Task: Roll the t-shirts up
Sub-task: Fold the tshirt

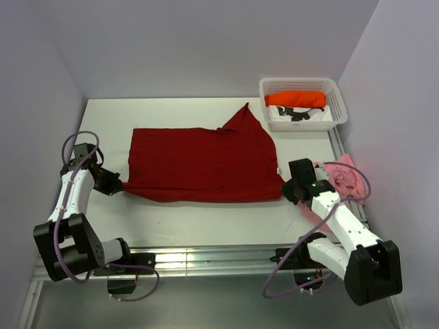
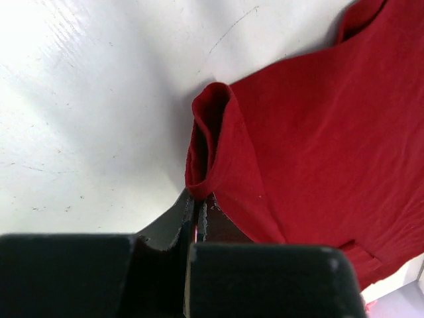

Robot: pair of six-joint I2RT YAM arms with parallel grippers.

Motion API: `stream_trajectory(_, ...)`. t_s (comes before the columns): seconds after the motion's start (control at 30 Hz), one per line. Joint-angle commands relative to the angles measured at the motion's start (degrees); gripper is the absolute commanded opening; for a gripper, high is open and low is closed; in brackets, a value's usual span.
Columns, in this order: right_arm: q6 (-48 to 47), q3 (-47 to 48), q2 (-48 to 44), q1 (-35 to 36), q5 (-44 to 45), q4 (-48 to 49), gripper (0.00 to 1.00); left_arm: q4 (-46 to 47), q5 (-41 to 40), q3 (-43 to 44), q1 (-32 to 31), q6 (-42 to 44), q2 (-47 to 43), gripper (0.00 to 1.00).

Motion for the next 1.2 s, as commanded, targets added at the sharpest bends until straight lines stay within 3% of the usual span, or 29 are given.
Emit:
stream_trajectory(0.0, -1.52, 0.10, -4.60, -0.37, 3.29, 0.04, 0.00, 2.41, 0.42, 0.12, 0.38, 2.57, -2.37, 0.01)
stream_trajectory(0.4, -2.05, 0.09, -3.90, -0.54, 4.79, 0.12, 0.00, 5.75, 1.74, -3.05, 0.38, 5.91, -2.64, 0.03)
stream_trajectory(0.57, -2.14, -1.31, -4.08, -0.72, 4.52, -0.23, 0.00, 4.34, -1.41, -2.00, 0.47, 5.56, -2.73, 0.05)
stream_trajectory(0.67, -2.31, -2.10, -3.90, -0.89, 3.91, -0.40, 0.00, 3.99, -0.81, -0.77, 0.91, 7.05, -3.69, 0.12)
stream_trajectory(0.73, -2.84, -2.63, -3.99, -0.98, 3.47, -0.32, 0.00, 3.20, -0.99, 0.20, 1.61, 7.66, -5.09, 0.37)
stream_trajectory(0.9, -2.67, -3.95, -5.74, -0.98, 3.47, -0.67, 0.00, 0.48, -2.48, 3.01, 3.02, 8.72, -7.74, 0.71)
stream_trajectory(1.0, -2.93, -5.18, -6.45, -0.98, 2.33, -0.23, 0.01, 1.17, -1.17, 3.90, 3.90, 10.21, -6.95, 0.76)
stream_trajectory(1.17, -4.60, -5.53, -7.15, -0.98, 1.62, -0.05, 0.06, 4.86, 3.67, 1.35, 3.81, 11.71, -3.88, 0.75)
